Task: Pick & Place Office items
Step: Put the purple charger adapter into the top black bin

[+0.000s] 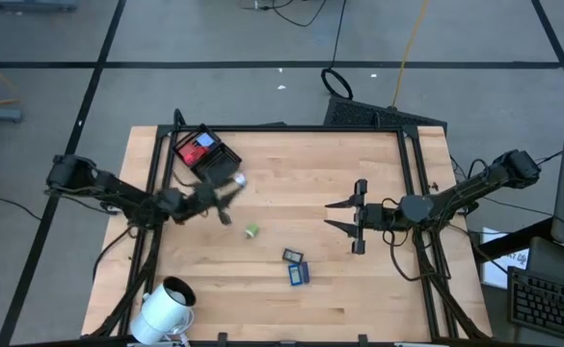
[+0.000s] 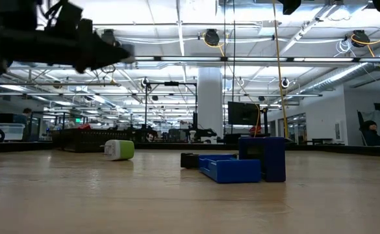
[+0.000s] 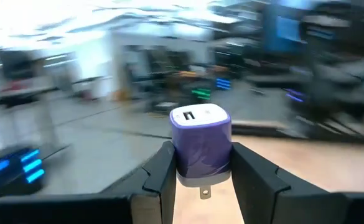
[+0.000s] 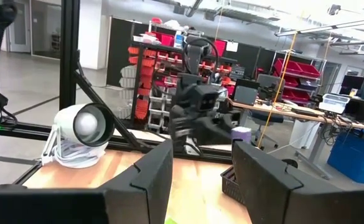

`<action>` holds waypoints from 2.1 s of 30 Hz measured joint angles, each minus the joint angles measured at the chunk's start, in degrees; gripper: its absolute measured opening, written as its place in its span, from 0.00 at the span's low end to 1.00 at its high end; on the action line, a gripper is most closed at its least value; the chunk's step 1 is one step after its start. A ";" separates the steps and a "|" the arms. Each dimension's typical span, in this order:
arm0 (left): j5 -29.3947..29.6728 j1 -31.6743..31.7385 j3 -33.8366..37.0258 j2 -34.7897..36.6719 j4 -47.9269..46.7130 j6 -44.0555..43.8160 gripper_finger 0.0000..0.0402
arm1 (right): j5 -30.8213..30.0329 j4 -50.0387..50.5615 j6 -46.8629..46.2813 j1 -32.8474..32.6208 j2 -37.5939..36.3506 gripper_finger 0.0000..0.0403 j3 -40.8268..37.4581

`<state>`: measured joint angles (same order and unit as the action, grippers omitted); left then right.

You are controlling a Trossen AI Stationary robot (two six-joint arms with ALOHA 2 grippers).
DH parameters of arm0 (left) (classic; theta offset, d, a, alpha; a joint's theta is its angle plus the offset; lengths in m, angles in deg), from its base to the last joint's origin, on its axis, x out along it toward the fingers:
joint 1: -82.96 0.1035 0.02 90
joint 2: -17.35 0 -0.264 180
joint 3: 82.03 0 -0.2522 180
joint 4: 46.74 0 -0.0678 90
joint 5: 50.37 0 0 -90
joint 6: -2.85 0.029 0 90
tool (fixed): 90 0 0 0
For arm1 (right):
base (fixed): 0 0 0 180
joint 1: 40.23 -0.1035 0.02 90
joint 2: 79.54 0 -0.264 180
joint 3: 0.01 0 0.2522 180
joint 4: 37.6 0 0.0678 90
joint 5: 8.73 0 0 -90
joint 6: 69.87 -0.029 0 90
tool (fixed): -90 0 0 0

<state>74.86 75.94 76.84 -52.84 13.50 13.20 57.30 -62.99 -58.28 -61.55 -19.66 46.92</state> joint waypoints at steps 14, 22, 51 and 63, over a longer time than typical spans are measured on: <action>34.18 0.94 4.75 8.06 -3.39 -9.02 0.31 | -0.04 -0.08 -0.47 0.43 0.00 0.38 0.00; 31.83 6.72 -1.86 14.50 -6.27 4.72 0.30 | 0.00 0.52 -2.40 1.80 0.02 0.38 0.00; 2.25 37.20 -10.27 36.92 -88.73 -40.74 0.31 | 0.04 2.14 -3.43 1.84 0.04 0.38 0.02; 1.81 44.66 -3.52 36.85 -90.57 -51.12 0.31 | 0.04 2.13 -3.45 1.84 0.04 0.38 0.02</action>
<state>76.67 120.60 73.32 -15.99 -77.07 -37.92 57.35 -60.86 -61.73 -59.71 -19.62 46.94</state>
